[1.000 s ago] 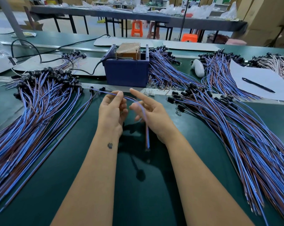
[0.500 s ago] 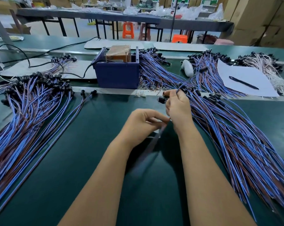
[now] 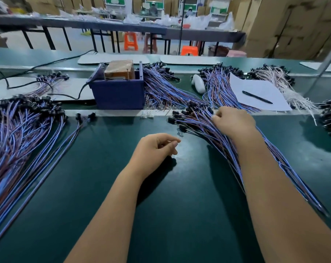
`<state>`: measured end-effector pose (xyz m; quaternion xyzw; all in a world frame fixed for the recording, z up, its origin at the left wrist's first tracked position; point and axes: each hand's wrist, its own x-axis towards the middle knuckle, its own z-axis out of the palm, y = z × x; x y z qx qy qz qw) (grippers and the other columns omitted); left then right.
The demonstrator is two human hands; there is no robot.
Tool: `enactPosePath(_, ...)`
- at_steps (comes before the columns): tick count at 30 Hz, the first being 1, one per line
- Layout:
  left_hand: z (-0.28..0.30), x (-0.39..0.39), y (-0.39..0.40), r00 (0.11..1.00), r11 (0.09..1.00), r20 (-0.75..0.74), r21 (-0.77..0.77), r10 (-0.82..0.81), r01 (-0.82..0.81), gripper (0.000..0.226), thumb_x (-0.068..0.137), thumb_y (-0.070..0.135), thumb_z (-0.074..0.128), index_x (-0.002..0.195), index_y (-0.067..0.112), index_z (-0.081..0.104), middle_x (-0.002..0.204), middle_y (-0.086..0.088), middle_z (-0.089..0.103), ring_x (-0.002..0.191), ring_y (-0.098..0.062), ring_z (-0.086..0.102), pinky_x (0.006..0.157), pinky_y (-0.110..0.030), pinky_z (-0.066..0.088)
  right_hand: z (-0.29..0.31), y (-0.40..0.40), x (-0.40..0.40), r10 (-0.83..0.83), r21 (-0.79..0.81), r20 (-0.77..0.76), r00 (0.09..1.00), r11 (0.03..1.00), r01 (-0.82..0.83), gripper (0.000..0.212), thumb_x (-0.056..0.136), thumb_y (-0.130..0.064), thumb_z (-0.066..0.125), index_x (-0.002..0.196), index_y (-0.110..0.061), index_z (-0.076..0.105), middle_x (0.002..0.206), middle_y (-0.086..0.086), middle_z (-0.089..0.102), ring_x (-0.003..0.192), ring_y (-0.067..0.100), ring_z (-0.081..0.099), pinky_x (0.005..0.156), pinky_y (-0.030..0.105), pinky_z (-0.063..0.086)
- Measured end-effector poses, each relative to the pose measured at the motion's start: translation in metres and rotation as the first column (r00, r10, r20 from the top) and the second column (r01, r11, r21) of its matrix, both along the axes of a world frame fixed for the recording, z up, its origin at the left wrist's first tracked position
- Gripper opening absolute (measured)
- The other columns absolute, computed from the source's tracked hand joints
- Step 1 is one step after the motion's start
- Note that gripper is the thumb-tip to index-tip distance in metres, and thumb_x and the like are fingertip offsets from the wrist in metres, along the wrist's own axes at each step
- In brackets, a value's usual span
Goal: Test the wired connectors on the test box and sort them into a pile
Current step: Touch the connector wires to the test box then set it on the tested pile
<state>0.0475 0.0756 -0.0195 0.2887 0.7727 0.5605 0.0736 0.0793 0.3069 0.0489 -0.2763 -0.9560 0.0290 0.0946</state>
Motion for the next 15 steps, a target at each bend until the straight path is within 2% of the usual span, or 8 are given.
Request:
enactPosePath(2,0.000,0.000,0.001,1.000,1.000,-0.012,0.001,0.018,-0.018,0.019,0.096,0.023,0.062,0.088,0.037,0.070,0.075,0.011,0.074,0.071,-0.005,0.068,0.071,-0.017,0.049,-0.003,-0.009,-0.002,-0.059,0.107,-0.002,0.998,0.993,0.059,0.041,0.097,-0.041,0.043,0.126,-0.014,0.053,0.130,0.019,0.051,0.120,0.037,0.044,0.095,0.042,0.037)
enactPosePath(4,0.000,0.001,0.001,0.996,0.997,-0.027,0.020,0.079,-0.079,0.019,0.096,0.021,0.061,0.085,0.035,0.069,0.071,0.009,0.073,0.068,-0.008,0.068,0.069,-0.019,0.053,-0.008,-0.035,-0.009,-0.038,0.106,-0.118,0.992,0.993,0.051,0.042,0.096,-0.039,0.044,0.128,-0.013,0.051,0.128,0.018,0.051,0.117,0.035,0.044,0.095,0.042,0.036)
enactPosePath(7,0.005,-0.005,-0.007,0.945,0.951,-0.110,0.015,0.308,-0.308,0.016,0.094,0.020,0.059,0.085,0.029,0.070,0.074,0.007,0.072,0.073,-0.014,0.066,0.066,-0.022,0.052,-0.022,-0.093,-0.027,0.163,0.004,-0.265,0.950,0.986,-0.168,0.039,0.095,-0.037,0.046,0.128,-0.016,0.053,0.125,0.015,0.054,0.114,0.033,0.047,0.093,0.041,0.037)
enactPosePath(9,0.009,-0.015,-0.023,0.815,0.828,-0.257,-0.083,0.520,-0.555,0.015,0.094,0.023,0.056,0.092,0.023,0.071,0.089,0.004,0.072,0.082,-0.018,0.061,0.071,-0.028,0.046,-0.035,-0.138,-0.036,0.288,-0.166,-0.320,0.902,0.921,-0.353,0.038,0.098,-0.037,0.045,0.129,-0.018,0.054,0.128,0.014,0.053,0.119,0.033,0.047,0.097,0.041,0.035)
enactPosePath(11,0.011,-0.023,-0.045,0.690,0.698,-0.315,-0.105,0.652,-0.708,0.018,0.094,0.021,0.052,0.096,0.018,0.070,0.101,-0.001,0.070,0.092,-0.021,0.058,0.073,-0.028,0.037,-0.052,-0.172,-0.040,0.373,-0.268,-0.295,0.879,0.851,-0.451,0.037,0.101,-0.038,0.040,0.130,-0.020,0.054,0.130,0.012,0.052,0.120,0.032,0.044,0.099,0.041,0.032)
enactPosePath(13,0.009,-0.028,-0.065,0.634,0.628,-0.323,-0.139,0.703,-0.766,0.021,0.094,0.019,0.051,0.101,0.015,0.071,0.117,-0.005,0.063,0.113,-0.025,0.054,0.083,-0.029,0.036,-0.069,-0.186,-0.039,0.473,-0.136,-0.202,0.858,0.854,-0.503,0.036,0.101,-0.041,0.037,0.127,-0.022,0.053,0.126,0.008,0.049,0.117,0.030,0.040,0.095,0.042,0.030)
enactPosePath(14,0.008,-0.030,-0.073,0.628,0.597,-0.321,-0.200,0.709,-0.777,0.024,0.095,0.020,0.050,0.105,0.016,0.071,0.130,-0.008,0.057,0.129,-0.028,0.045,0.093,-0.033,0.036,-0.076,-0.186,-0.040,0.506,-0.079,-0.174,0.845,0.848,-0.524,0.036,0.100,-0.043,0.038,0.126,-0.023,0.053,0.125,0.006,0.047,0.116,0.028,0.038,0.094,0.042,0.029)
enactPosePath(15,0.009,-0.032,-0.079,0.629,0.558,-0.312,-0.293,0.712,-0.777,0.026,0.095,0.023,0.049,0.111,0.018,0.069,0.144,-0.011,0.048,0.142,-0.030,0.030,0.106,-0.039,0.030,-0.078,-0.183,-0.041,0.512,-0.094,-0.180,0.840,0.841,-0.533,0.035,0.099,-0.043,0.039,0.125,-0.025,0.054,0.123,0.004,0.046,0.116,0.027,0.036,0.094,0.041,0.028)
